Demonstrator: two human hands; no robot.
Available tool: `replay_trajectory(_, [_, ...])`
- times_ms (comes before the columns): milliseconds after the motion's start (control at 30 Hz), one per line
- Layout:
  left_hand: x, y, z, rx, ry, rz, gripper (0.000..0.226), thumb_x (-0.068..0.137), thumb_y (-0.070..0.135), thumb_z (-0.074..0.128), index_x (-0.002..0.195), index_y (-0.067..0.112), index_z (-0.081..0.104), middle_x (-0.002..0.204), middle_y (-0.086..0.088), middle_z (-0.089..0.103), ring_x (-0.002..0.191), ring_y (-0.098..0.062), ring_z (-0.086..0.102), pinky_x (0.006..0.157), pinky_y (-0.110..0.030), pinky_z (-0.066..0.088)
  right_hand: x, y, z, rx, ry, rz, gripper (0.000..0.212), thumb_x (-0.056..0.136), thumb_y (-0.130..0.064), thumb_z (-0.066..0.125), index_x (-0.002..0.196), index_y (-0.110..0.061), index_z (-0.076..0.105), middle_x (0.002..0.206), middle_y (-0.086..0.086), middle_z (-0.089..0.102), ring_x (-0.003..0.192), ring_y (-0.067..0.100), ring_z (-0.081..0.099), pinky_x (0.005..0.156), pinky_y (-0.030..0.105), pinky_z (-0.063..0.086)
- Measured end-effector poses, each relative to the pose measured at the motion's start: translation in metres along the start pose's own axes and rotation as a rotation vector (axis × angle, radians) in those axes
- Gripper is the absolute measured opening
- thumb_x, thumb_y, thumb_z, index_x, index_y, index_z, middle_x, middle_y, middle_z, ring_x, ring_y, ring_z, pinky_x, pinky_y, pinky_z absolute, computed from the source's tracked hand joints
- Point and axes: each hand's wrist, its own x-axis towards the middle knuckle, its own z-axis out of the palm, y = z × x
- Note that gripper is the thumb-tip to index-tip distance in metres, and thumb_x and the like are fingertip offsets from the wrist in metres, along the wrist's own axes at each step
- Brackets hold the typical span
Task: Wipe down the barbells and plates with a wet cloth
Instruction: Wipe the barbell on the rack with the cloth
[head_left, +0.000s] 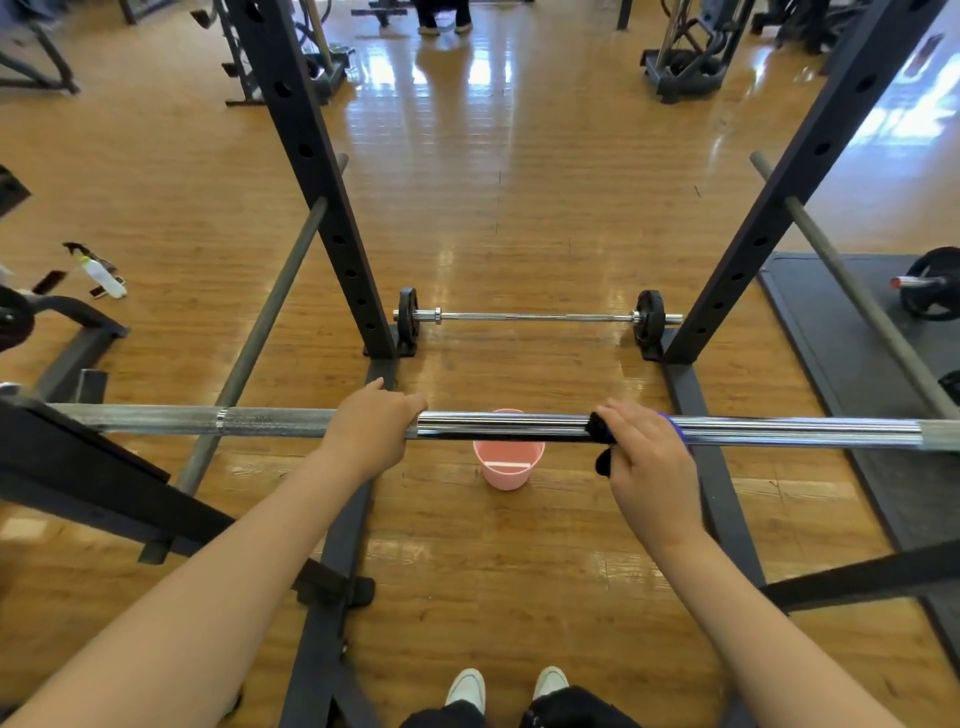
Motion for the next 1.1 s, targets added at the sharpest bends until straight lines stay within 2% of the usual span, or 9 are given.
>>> replay_trajectory(100, [-0.004,0.003,0.001,0.004,0.125,0.006,0.033,0.081,0.003,0.061,0.109,0.018,0.062,0.094,0.001,0.067,0.093,-0.017,0.062,0.113,-0.034,0.023,-0.006,-0.004,0.01,0.016,-0.065,-0.123,0.04,0.082,-0.007,0.041,0.112,0.0,0.067,0.119,0.015,0.064,0.116,0.027,0.054,0.104,0.034,0.034])
replay_trajectory(167, [-0.007,0.002,0.005,0.012,0.183,0.021,0.039,0.07,-0.003,0.07,0.106,0.012,0.066,0.096,-0.007,0.07,0.095,-0.025,0.065,0.108,-0.039,0.033,-0.007,0.005,0.009,0.02,-0.045,-0.115,0.039,0.083,-0.006,0.041,0.111,0.001,0.067,0.118,0.015,0.065,0.115,0.028,0.055,0.103,0.035,0.035])
replay_trajectory(233, [-0.007,0.0,0.01,0.026,0.249,0.04,0.056,0.049,-0.011,0.081,0.102,0.002,0.069,0.1,-0.015,0.071,0.098,-0.033,0.067,0.096,-0.049,0.045,-0.009,0.02,0.001,-0.006,0.004,-0.074,0.037,0.084,-0.006,0.041,0.11,0.002,0.067,0.116,0.016,0.065,0.11,0.032,0.059,0.101,0.036,0.037])
replay_trajectory(300, [-0.007,0.0,0.013,0.04,0.288,0.049,0.063,0.04,-0.013,0.084,0.101,-0.004,0.069,0.102,-0.02,0.07,0.098,-0.036,0.067,0.089,-0.053,0.048,-0.012,0.033,-0.009,-0.03,0.056,-0.037,0.037,0.085,-0.006,0.041,0.109,0.003,0.067,0.114,0.017,0.066,0.108,0.035,0.061,0.1,0.038,0.039])
replay_trajectory(433, [-0.007,0.0,0.016,0.034,0.337,0.068,0.062,0.045,-0.011,0.083,0.104,-0.006,0.068,0.107,-0.022,0.068,0.101,-0.037,0.065,0.09,-0.054,0.047,-0.003,0.022,-0.01,0.014,0.147,0.016,0.036,0.087,-0.007,0.04,0.107,0.005,0.068,0.11,0.017,0.067,0.108,0.027,0.057,0.093,0.044,0.047])
replay_trajectory(567, [-0.006,-0.002,0.019,0.009,0.36,0.078,0.062,0.047,-0.01,0.084,0.106,-0.005,0.067,0.106,-0.021,0.068,0.1,-0.036,0.066,0.09,-0.052,0.047,0.004,0.004,0.011,0.063,0.045,-0.118,0.034,0.086,-0.006,0.042,0.106,0.003,0.068,0.11,0.015,0.068,0.105,0.031,0.061,0.092,0.045,0.049])
replay_trajectory(833, [-0.005,-0.004,0.023,0.023,0.38,0.08,0.058,0.052,-0.009,0.083,0.107,-0.004,0.067,0.107,-0.02,0.068,0.101,-0.034,0.066,0.093,-0.048,0.045,-0.011,0.047,-0.011,-0.047,0.127,-0.041,0.034,0.088,-0.003,0.04,0.107,0.005,0.067,0.11,0.019,0.067,0.108,0.03,0.057,0.097,0.04,0.042])
replay_trajectory(967, [-0.005,-0.003,0.023,0.08,0.395,0.085,0.065,0.06,-0.009,0.077,0.122,-0.005,0.058,0.122,-0.021,0.061,0.115,-0.036,0.058,0.101,-0.047,0.039,-0.001,0.024,-0.008,-0.027,0.119,0.01,0.035,0.089,-0.008,0.041,0.108,0.004,0.067,0.111,0.017,0.067,0.107,0.034,0.062,0.096,0.047,0.047])
replay_trajectory(1100, [-0.006,-0.002,0.022,0.118,0.398,0.09,0.066,0.071,-0.007,0.071,0.133,-0.002,0.048,0.133,-0.019,0.053,0.126,-0.035,0.049,0.106,-0.045,0.034,-0.001,0.014,0.002,0.013,0.015,-0.098,0.037,0.086,-0.008,0.042,0.11,0.002,0.067,0.113,0.015,0.067,0.109,0.034,0.061,0.099,0.046,0.044])
